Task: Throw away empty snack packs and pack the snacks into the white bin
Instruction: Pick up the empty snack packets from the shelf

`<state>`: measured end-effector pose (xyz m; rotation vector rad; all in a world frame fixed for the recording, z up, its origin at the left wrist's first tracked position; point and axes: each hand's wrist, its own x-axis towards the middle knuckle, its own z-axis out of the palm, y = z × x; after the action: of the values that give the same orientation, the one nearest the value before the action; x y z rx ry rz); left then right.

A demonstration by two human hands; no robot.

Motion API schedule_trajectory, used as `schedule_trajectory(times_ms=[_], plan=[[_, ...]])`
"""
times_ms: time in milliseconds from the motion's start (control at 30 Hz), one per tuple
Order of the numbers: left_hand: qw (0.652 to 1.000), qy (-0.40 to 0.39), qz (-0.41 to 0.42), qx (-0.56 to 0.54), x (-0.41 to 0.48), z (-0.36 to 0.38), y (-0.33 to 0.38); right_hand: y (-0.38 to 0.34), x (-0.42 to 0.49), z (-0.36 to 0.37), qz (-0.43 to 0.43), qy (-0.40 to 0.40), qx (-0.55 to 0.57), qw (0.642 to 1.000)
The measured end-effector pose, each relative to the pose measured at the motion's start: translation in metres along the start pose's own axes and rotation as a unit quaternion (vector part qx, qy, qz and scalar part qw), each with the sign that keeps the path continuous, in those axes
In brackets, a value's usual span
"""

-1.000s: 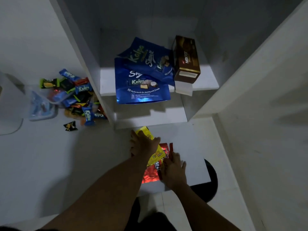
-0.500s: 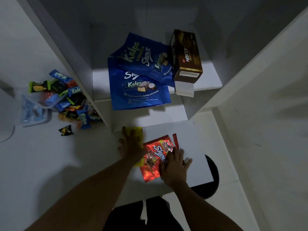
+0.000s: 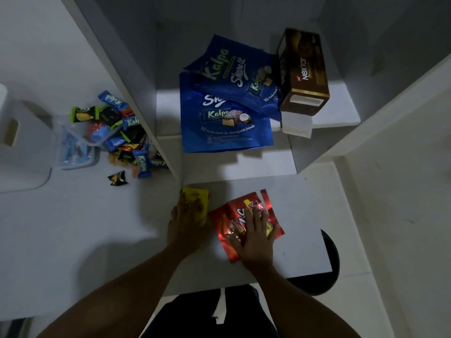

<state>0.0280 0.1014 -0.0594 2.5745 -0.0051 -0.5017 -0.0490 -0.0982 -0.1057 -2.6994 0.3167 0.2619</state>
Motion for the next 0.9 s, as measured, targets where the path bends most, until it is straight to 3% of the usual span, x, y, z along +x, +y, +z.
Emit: schedule_trajectory(times_ms=[233, 567, 900], plan=[[1.000, -0.007, -0.007, -0.014, 0.000, -0.001, 0.001, -0.004, 0.004, -0.015, -0.039, 0.061, 0.099, 0.992], [0.998, -0.016, -0.031, -0.055, 0.000, -0.010, 0.011, -0.013, 0.023, -0.052, -0.093, -0.056, 0.070, 0.992], [0.997, 0.013, -0.014, -0.079, -0.003, -0.005, 0.028, -0.010, 0.013, -0.067, -0.012, -0.006, 0.206, 0.979]])
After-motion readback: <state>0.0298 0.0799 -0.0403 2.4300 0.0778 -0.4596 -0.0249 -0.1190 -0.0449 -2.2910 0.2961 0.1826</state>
